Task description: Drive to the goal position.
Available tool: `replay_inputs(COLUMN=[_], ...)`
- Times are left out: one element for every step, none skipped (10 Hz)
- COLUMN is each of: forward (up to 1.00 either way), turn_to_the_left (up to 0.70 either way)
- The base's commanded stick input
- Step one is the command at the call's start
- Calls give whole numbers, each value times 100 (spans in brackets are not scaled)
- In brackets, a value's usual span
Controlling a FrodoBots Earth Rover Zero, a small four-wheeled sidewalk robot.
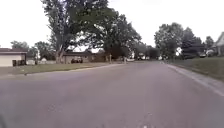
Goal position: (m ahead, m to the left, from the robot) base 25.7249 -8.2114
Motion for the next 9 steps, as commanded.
replay_inputs(forward=[100,100,100,100,100,100,100,100,100], turn_to_the_left=[1,0,1,2,2,2,1,0,2])
